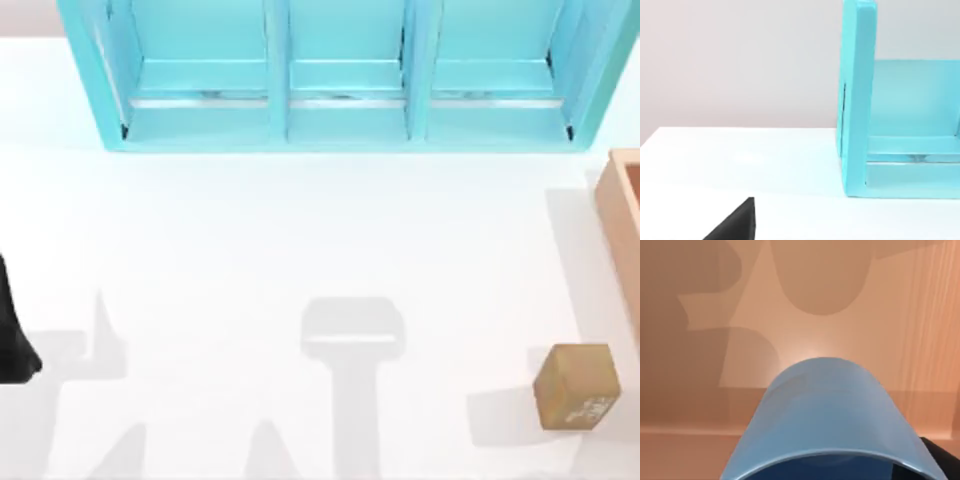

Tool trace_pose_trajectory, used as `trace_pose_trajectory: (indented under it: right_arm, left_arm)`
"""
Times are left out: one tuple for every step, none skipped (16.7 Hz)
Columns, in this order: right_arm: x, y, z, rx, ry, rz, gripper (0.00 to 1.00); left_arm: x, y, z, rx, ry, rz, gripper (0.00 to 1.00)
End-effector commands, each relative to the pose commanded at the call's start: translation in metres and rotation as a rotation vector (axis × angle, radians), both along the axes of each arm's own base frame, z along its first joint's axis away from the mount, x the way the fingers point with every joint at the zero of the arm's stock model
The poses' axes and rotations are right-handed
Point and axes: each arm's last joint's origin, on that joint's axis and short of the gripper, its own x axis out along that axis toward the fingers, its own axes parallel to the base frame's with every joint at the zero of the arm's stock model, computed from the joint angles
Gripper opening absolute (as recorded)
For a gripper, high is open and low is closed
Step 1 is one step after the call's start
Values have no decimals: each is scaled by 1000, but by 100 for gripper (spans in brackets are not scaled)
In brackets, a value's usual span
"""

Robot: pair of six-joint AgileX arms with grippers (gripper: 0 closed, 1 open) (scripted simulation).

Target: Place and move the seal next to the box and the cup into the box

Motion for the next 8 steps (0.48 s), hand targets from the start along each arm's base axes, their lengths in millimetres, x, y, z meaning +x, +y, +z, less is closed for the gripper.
trace_pose_trajectory:
  right_arm:
    - [1,1,-8,0,5,5,0]
    - [2,3,-16,0,10,9,0]
    - [2,4,-25,-1,11,11,0]
    - [2,6,-32,-3,9,10,0]
    - [1,7,-39,-2,5,7,0]
    - [-1,9,-45,0,2,2,0]
    - [-3,9,-49,2,-1,-4,0]
    - [-4,10,-51,3,-3,-9,0]
  left_arm:
    - [0,0,0,0,0,0,100]
    - [0,0,0,0,0,0,100]
    - [0,0,0,0,0,0,100]
    - [0,0,0,0,0,0,100]
    - [0,0,0,0,0,0,100]
    - [0,0,0,0,0,0,100]
    - [0,0,0,0,0,0,100]
    - [0,0,0,0,0,0,100]
